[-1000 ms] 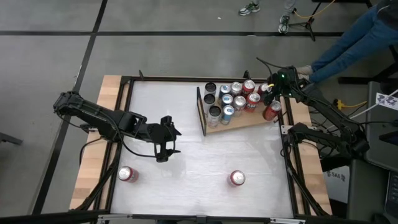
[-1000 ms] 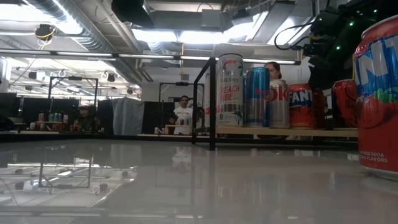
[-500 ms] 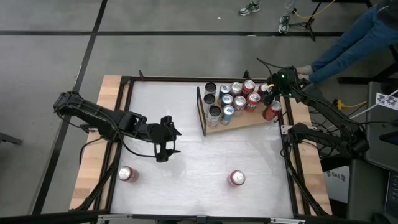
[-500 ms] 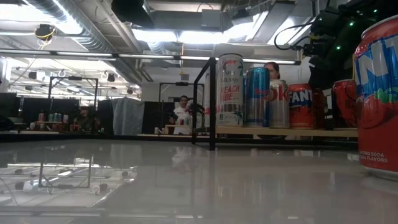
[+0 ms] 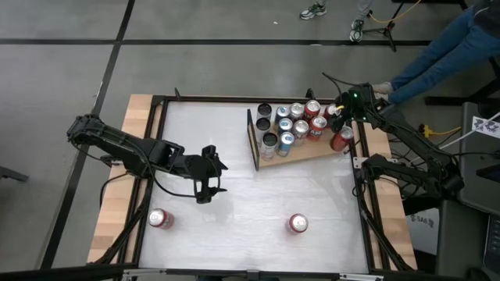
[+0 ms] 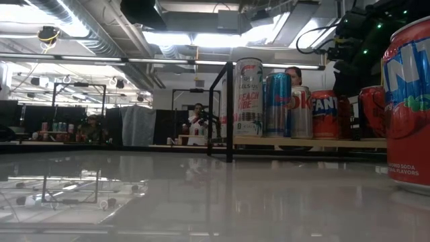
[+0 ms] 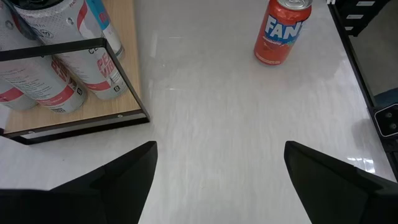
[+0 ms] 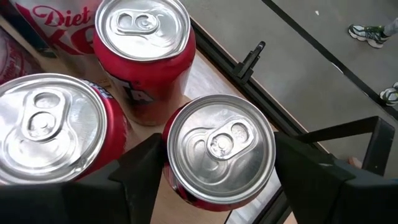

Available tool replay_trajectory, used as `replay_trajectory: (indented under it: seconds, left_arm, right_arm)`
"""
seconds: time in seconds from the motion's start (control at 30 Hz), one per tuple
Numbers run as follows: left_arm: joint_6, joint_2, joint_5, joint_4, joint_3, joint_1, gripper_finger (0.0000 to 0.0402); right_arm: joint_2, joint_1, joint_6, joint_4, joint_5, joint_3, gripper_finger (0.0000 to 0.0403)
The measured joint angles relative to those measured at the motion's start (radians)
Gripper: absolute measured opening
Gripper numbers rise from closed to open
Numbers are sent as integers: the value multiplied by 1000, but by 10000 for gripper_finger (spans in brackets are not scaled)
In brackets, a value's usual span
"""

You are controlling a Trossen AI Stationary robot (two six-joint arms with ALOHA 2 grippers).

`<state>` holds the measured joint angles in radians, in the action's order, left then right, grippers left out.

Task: Place canned beverage on shelf
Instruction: Put the red soda can on the shelf aligned with the other red soda can, then adjust the red soda can on the shelf

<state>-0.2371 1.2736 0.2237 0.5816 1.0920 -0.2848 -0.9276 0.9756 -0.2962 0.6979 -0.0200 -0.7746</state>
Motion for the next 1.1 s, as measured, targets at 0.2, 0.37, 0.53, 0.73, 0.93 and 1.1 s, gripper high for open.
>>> replay_trajectory:
  seconds: [0.2,0.37,0.53,0.73,0.93,1.1]
  left_arm:
    - [0,0,0,0,0,0,342]
    - [0,0,0,0,0,0,342]
    - [0,0,0,0,0,0,342]
    - [0,0,0,0,0,0,342]
    - [0,0,0,0,0,0,342]
    - [0,0,0,0,0,0,342]
  right_arm:
    - [0,0,-3,-2,-19,0,273]
    - [0,0,-4,-2,-15,0,292]
    - [-3,0,-20,4,-16,4,327]
    - [-2,0,-26,-1,-15,4,348]
    - [-2,0,-26,-4,12,-4,348]
    - [1,0,2,8,4,-69,349]
